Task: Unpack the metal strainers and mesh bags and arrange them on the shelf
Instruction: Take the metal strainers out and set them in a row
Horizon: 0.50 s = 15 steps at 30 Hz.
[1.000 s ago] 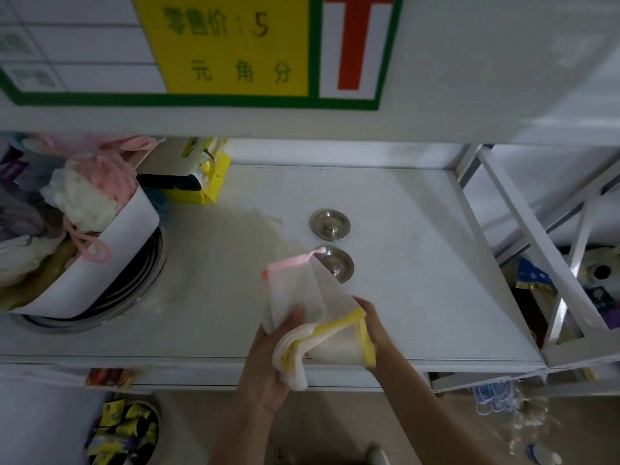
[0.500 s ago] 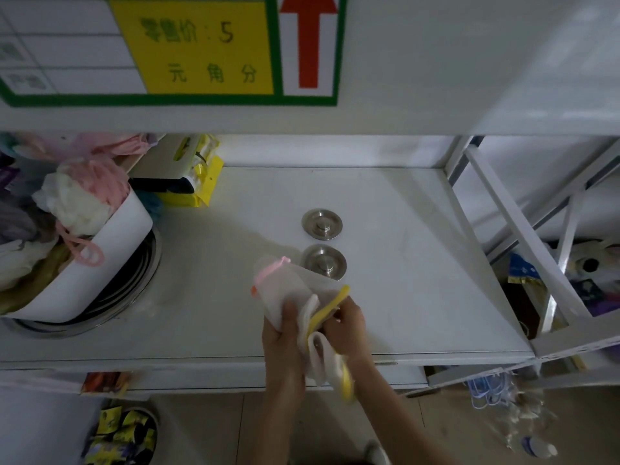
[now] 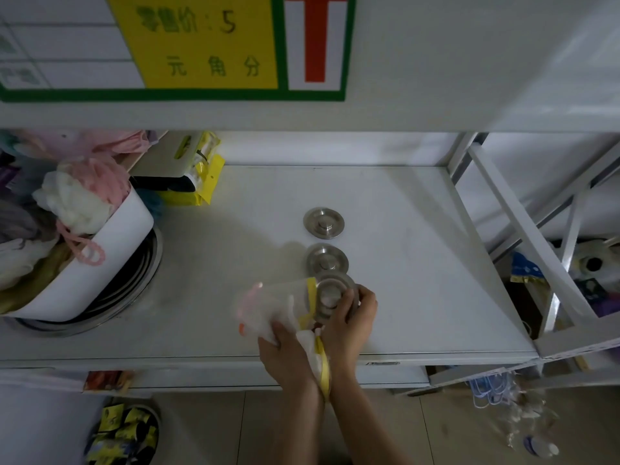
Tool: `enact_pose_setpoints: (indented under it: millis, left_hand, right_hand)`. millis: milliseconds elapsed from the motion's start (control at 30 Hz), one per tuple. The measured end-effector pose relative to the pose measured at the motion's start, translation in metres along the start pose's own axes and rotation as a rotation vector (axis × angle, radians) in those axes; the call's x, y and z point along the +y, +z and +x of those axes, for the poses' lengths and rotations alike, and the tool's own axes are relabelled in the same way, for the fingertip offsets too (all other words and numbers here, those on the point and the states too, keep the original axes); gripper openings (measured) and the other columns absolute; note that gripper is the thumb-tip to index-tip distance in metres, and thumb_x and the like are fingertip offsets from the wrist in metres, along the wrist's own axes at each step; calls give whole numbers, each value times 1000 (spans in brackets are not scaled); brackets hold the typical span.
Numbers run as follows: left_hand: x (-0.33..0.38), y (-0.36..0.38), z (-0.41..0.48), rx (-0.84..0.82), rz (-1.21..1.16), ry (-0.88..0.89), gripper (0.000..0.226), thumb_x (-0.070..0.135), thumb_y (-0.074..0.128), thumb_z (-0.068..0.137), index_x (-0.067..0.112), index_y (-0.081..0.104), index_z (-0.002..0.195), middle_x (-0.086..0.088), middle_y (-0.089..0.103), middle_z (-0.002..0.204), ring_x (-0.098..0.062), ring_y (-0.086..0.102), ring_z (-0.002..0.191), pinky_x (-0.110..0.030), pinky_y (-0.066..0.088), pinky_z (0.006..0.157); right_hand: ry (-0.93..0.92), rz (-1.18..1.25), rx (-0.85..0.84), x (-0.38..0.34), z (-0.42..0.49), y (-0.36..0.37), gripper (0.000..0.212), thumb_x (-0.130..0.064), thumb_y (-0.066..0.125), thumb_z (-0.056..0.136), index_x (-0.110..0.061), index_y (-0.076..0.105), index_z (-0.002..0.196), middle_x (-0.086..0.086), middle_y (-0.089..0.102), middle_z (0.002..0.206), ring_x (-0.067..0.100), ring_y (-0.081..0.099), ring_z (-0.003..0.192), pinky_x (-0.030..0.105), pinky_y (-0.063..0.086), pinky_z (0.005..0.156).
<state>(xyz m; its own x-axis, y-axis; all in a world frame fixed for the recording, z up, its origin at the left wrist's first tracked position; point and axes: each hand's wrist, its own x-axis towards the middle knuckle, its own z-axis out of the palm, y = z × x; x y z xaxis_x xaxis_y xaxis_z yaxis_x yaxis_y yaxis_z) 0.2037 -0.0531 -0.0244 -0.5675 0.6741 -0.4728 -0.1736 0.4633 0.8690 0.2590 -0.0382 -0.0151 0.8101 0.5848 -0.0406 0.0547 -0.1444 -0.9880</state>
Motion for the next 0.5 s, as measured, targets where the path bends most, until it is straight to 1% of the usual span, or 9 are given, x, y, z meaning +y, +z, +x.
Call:
enact_pose_setpoints:
  millis: [100, 167, 200, 233, 300, 333, 400, 467, 500]
  left_hand:
    - [4, -2, -8, -16, -75, -115, 26, 8, 53, 97, -11, 61, 113, -27, 65, 113, -39, 60, 108, -24, 38, 76]
    - [4, -3, -9, 2, -140, -102, 27, 9, 52, 98, -8, 60, 116, -26, 66, 113, -37, 61, 106, -22, 40, 75]
    - [8, -3, -13, 45, -155, -75, 29, 10, 48, 99, -9, 58, 119, -25, 65, 112, -37, 61, 104, -21, 44, 75]
    - [14, -3, -17, 65, -151, -84, 31, 10, 45, 101, -11, 56, 121, -26, 63, 110, -37, 60, 100, -15, 46, 70]
    - [13, -2, -18, 90, -210, -126, 32, 6, 40, 102, -14, 51, 124, -27, 58, 108, -40, 59, 93, -7, 46, 54]
    - [13, -3, -18, 84, -239, -163, 34, 7, 38, 102, -14, 49, 126, -28, 56, 109, -42, 59, 96, -12, 49, 60]
    - [8, -1, -14, 37, -291, -249, 42, 21, 35, 104, -8, 47, 132, -28, 54, 117, -44, 53, 116, -35, 47, 85]
    - [11, -1, -6, 109, -251, -284, 42, 37, 35, 102, 3, 52, 120, -19, 52, 110, -41, 53, 117, -41, 42, 84]
    - [19, -2, -5, 103, -256, -306, 33, 39, 36, 102, 11, 53, 108, -12, 51, 104, -38, 57, 106, -39, 41, 80]
  right_hand:
    - [72, 63, 66, 4, 2, 2, 6, -15, 44, 100, -16, 50, 99, 7, 57, 101, 7, 56, 84, 10, 45, 69]
    - [168, 72, 56, 11, 2, 4, 6, -15, 44, 100, -16, 50, 99, 7, 58, 98, 19, 59, 85, 26, 53, 72]
    - [224, 78, 42, 14, 3, 4, 6, -15, 44, 100, -15, 50, 99, 6, 58, 96, 22, 59, 84, 34, 55, 69]
    - [269, 75, 24, 18, 4, 4, 6, -15, 44, 99, -14, 50, 99, 4, 57, 94, 22, 59, 81, 36, 56, 62]
    - [297, 51, -14, 24, 7, 4, 5, -13, 45, 99, -11, 49, 99, 3, 54, 91, 19, 56, 76, 24, 52, 49]
    - [304, 24, -31, 25, 7, 3, 4, -12, 46, 98, -10, 49, 98, 4, 54, 90, 18, 55, 74, 16, 48, 45]
    - [275, -52, -70, 31, 8, 1, 3, -11, 49, 97, -9, 49, 99, 5, 55, 90, 17, 56, 76, 8, 44, 46]
    - [242, -118, -111, 37, 9, -3, 7, -11, 52, 95, -11, 49, 101, 4, 58, 92, 16, 58, 79, 9, 45, 53]
    - [212, -130, -132, 42, 10, -4, 8, -10, 54, 94, -12, 49, 101, 4, 60, 94, 17, 60, 80, 13, 47, 57]
